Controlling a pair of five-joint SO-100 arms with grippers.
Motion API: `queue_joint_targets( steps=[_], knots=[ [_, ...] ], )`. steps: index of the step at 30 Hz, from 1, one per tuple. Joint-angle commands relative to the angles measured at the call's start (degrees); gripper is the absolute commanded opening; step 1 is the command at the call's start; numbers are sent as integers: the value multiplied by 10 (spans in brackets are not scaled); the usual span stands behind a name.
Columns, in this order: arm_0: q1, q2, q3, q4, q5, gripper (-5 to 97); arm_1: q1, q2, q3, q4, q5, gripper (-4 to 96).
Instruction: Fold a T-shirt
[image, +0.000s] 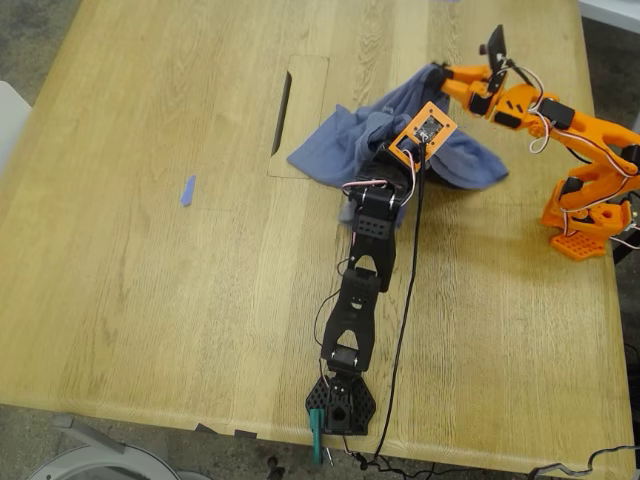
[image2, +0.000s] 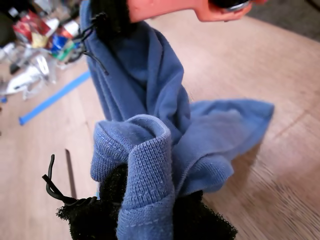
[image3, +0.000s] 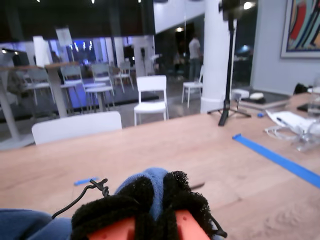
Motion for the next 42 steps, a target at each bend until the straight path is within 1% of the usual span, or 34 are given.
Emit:
queue_joint_targets(
  steps=[1, 13, 26, 34, 42],
  knots=[
    [-14, 134, -20, -5, 6, -1, -8, 4, -64, -24, -5, -2],
    [-26, 234, -21, -37, 13, -1, -33, -9, -162, -60, -18, -2],
    [-5, 286, -21, -149, 18, -1, -28, -54, -298, -70, -22, -2],
    [22, 308, -21, -180, 32, -1, -45, -50, -330, -71, -22, -2],
    [26, 336, -22, -217, 31, -1, -75, -20, -327, -62, -24, -2]
  ],
)
